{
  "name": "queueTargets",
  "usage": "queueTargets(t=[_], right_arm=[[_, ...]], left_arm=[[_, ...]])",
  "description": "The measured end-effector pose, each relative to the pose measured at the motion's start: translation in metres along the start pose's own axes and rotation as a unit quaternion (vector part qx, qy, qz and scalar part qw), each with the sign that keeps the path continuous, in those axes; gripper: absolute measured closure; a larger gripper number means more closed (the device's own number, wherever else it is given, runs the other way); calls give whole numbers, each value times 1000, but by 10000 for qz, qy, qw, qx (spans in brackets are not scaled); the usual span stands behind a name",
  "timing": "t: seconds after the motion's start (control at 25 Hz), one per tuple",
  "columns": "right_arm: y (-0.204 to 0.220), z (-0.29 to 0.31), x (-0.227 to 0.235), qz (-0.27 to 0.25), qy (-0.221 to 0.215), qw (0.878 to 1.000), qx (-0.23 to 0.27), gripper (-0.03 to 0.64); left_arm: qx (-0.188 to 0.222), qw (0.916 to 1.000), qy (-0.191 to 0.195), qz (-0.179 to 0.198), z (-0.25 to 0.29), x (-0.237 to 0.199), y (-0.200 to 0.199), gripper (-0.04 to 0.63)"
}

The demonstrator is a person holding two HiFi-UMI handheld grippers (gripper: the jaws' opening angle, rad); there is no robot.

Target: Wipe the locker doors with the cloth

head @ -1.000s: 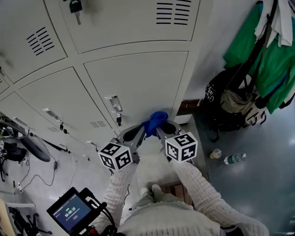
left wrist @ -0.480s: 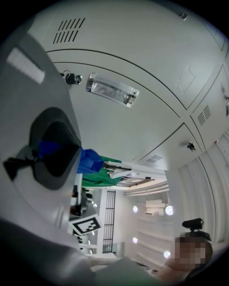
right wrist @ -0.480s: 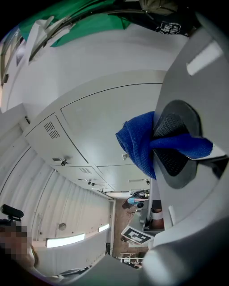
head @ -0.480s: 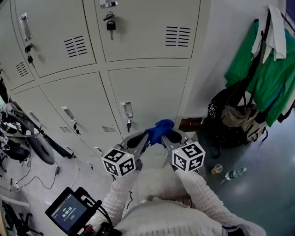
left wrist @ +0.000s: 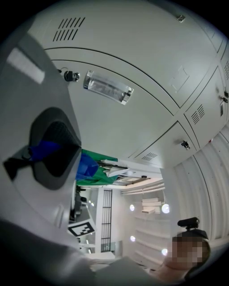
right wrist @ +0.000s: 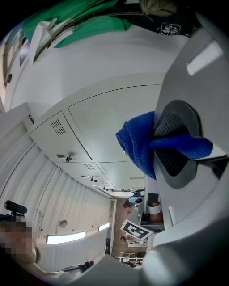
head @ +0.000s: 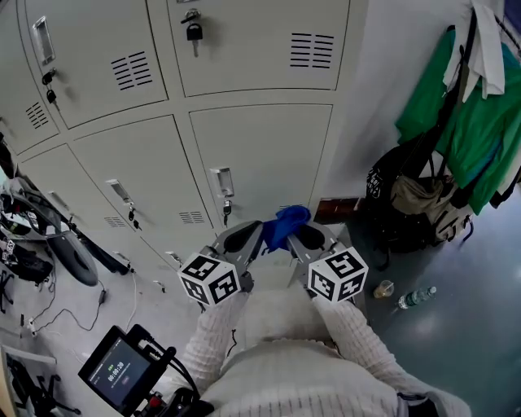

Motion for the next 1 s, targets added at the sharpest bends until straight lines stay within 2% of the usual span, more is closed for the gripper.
queueTargets(t=[0.44, 1.0], right_arm=[[-4, -4, -5, -57, -91, 9999, 88, 566], [10, -26, -8, 139, -170, 9997, 112, 566]], left_arm=[[-77, 9999, -53, -111, -8, 6, 5, 589], [-172, 9998, 70, 41, -11, 27, 6, 589]])
Point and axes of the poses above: the fingertips, and each gripper's own axes: z forward along the fingers, x to its right, y out of its underside, the point moved 3 cm from there along -z, backward along the fingers, and after that the axes turned 9 degrees about -x, right-handed, at the moved point
